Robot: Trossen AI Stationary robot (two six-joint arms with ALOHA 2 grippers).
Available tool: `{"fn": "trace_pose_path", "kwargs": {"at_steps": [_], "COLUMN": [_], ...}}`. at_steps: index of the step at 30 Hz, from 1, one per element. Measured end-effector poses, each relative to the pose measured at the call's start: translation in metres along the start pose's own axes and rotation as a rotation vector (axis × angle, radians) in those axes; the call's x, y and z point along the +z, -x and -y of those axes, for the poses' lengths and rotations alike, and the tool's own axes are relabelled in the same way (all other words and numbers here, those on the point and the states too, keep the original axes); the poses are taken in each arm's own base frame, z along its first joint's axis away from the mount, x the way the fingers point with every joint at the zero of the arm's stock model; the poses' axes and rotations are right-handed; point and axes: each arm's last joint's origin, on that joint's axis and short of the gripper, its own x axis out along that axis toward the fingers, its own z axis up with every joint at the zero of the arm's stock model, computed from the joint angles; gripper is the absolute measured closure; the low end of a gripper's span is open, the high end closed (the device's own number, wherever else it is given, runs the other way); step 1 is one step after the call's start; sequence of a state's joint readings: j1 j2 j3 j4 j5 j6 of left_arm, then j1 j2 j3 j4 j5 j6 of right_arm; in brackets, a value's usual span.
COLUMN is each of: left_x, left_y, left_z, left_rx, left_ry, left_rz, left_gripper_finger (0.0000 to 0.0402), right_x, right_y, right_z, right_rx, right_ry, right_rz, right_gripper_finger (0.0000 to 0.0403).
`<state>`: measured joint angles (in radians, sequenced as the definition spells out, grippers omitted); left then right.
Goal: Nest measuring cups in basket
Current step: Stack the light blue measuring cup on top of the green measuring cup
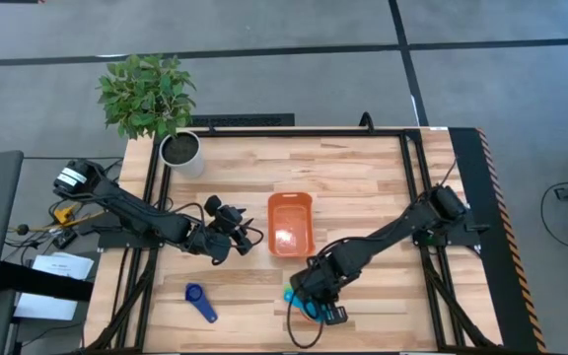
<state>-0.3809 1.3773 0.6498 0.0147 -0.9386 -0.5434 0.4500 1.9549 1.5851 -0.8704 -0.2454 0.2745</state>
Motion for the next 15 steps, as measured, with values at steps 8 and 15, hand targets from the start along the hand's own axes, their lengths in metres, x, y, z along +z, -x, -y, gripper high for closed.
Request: {"fn": "trace_pose_path", "kwargs": {"at_steps": [8, 15], "left_x": [0.0001, -0.0002], "left_y": [0.0, 0.0001], "left_z": [-0.0001, -0.0003], "left_rx": [0.0, 0.001], "left_ry": [0.0, -0.004], "left_rz": [0.0, -0.002], "left_gripper_finger": [0.0242, 0.0242], "right_x": [0.0012, 0.0032], "right_y": [-0.0006, -0.0044], "right_z": [0.0011, 0.0052], "right_rx": [0.016, -0.016], "right_ry": [-0.007, -0.016], "right_rz": [0.002, 0.012], "right_gripper_finger": [0.0333, 0.032]}}
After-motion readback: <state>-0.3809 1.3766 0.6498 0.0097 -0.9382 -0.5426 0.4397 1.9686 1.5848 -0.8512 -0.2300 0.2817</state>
